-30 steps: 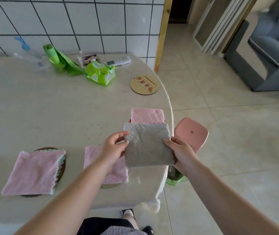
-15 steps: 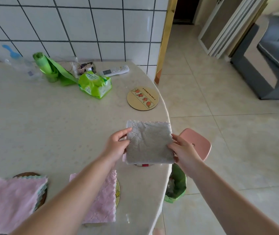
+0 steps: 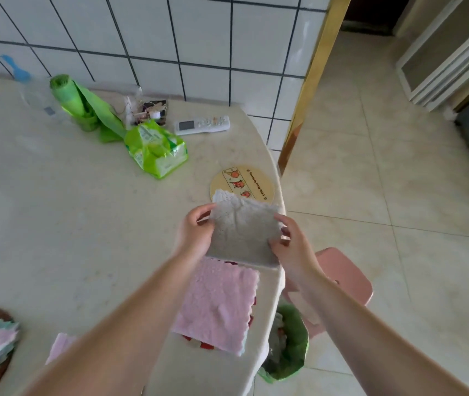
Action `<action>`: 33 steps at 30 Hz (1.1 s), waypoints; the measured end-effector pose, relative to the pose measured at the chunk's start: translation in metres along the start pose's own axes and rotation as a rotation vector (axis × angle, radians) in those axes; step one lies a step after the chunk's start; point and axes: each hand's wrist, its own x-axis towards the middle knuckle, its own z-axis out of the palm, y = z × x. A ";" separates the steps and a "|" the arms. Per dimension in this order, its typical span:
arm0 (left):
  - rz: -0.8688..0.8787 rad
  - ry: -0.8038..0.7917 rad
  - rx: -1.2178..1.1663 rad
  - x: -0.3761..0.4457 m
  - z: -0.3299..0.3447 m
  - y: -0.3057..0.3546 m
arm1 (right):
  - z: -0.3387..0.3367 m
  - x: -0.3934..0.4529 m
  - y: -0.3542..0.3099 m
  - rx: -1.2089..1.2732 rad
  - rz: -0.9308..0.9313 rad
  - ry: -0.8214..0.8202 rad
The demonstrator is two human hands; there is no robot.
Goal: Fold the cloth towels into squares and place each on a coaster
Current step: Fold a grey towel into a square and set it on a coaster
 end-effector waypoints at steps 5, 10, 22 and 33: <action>-0.002 0.068 0.041 0.049 0.014 0.006 | -0.004 0.051 -0.005 -0.182 -0.140 -0.034; 0.031 0.089 0.060 0.081 0.027 0.022 | -0.008 0.087 -0.012 -0.310 -0.182 -0.108; 0.004 -0.063 0.212 0.125 0.031 0.010 | -0.001 0.139 -0.001 -0.334 -0.124 -0.091; 0.441 -0.111 1.091 0.099 0.060 -0.004 | 0.014 0.124 -0.016 -0.789 -0.349 0.005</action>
